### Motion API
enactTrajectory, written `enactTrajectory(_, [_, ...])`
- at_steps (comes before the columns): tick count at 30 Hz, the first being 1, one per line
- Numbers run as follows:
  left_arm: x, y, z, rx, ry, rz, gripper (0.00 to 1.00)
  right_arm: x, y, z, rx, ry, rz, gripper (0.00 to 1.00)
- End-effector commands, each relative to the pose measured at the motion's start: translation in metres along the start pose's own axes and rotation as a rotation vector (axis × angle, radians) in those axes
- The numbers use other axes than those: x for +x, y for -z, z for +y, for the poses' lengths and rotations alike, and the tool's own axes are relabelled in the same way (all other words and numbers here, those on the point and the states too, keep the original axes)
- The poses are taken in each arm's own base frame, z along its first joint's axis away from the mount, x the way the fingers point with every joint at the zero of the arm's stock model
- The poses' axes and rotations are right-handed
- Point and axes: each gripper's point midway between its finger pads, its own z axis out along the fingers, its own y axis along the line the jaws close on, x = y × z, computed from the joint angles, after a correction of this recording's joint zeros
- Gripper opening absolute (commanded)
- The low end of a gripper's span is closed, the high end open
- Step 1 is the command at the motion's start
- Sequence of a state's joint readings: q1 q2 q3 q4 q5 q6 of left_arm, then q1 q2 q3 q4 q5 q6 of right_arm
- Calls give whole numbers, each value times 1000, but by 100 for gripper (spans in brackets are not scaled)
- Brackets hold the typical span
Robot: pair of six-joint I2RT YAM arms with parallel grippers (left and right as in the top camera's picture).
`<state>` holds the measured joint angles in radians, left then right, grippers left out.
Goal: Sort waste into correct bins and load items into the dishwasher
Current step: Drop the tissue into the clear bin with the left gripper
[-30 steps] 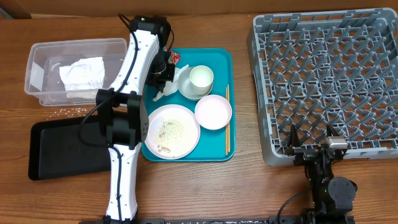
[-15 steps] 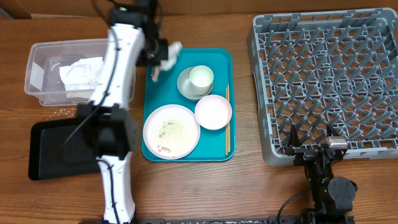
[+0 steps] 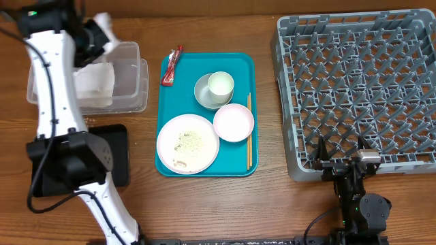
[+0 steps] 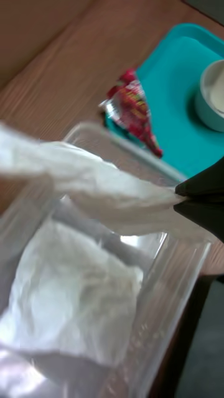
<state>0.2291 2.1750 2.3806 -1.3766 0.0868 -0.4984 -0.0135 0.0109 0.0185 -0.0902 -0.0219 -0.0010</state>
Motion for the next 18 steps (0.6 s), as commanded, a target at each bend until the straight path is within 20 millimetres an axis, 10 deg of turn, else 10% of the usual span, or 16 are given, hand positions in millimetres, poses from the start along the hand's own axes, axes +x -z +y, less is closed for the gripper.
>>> enactTrajectory(1, [-9,10,17,-2,138,-13,4,2,0,-3,11,7,-5,100])
enactTrajectory(10, [6,14,77,-246,468,1,4,2,0,-3,11,7,-5,100])
enactTrajectory(18, [-15,4,70,-207,504,-72,4,2,0,-3,11,7,-5,100])
